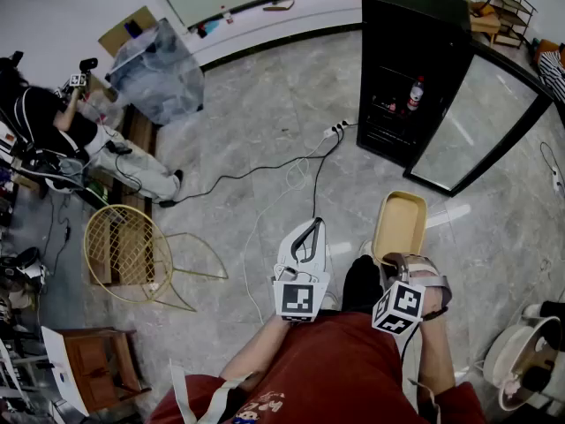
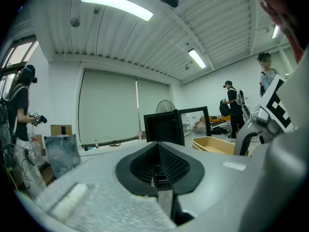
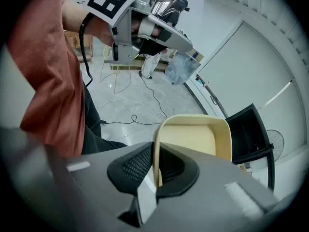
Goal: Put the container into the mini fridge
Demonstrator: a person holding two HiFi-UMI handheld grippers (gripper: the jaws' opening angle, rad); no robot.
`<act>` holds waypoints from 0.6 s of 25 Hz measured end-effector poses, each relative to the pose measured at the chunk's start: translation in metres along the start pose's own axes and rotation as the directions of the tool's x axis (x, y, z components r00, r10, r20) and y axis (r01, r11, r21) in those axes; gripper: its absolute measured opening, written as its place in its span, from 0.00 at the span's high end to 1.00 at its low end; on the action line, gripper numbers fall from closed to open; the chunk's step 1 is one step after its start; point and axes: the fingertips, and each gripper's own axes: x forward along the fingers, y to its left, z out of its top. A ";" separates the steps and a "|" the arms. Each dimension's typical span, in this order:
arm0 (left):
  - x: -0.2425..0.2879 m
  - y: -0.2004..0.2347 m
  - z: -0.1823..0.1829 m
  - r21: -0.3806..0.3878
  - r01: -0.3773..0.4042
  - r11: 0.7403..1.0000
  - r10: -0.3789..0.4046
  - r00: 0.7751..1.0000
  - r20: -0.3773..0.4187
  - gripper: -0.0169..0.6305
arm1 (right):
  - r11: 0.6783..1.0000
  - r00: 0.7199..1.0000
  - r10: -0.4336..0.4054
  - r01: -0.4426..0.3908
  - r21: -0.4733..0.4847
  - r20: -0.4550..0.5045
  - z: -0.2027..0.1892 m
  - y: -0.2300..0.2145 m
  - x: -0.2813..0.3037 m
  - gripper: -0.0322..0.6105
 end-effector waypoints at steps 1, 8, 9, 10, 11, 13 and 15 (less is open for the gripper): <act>0.000 -0.001 0.000 0.001 0.000 1.000 0.000 1.000 0.001 0.97 | 1.000 1.000 0.003 -0.003 0.001 0.000 0.000 0.001 0.001 0.92; 0.011 0.001 -0.002 -0.004 -0.002 1.000 0.002 1.000 -0.001 0.97 | 1.000 1.000 0.014 -0.014 0.016 -0.006 -0.002 -0.004 0.007 0.92; 0.015 0.001 -0.003 -0.006 0.000 1.000 0.000 1.000 -0.001 0.97 | 1.000 1.000 0.016 -0.016 0.022 -0.008 -0.004 -0.005 0.009 0.92; 0.019 0.000 -0.003 -0.006 0.003 1.000 -0.003 1.000 -0.003 0.97 | 0.999 1.000 0.019 -0.019 0.028 -0.011 -0.007 -0.007 0.011 0.92; 0.024 -0.002 -0.004 -0.006 0.008 1.000 -0.008 1.000 -0.006 0.97 | 0.999 1.000 0.022 -0.021 0.035 -0.015 -0.009 -0.010 0.013 0.92; 0.034 -0.003 -0.007 -0.007 0.017 1.000 -0.017 1.000 -0.015 0.97 | 0.998 0.999 0.025 -0.024 0.050 -0.024 -0.014 -0.016 0.018 0.92; 0.045 -0.005 -0.010 -0.011 0.033 0.999 -0.033 0.999 -0.026 0.97 | 0.997 0.999 0.028 -0.026 0.069 -0.033 -0.019 -0.023 0.025 0.92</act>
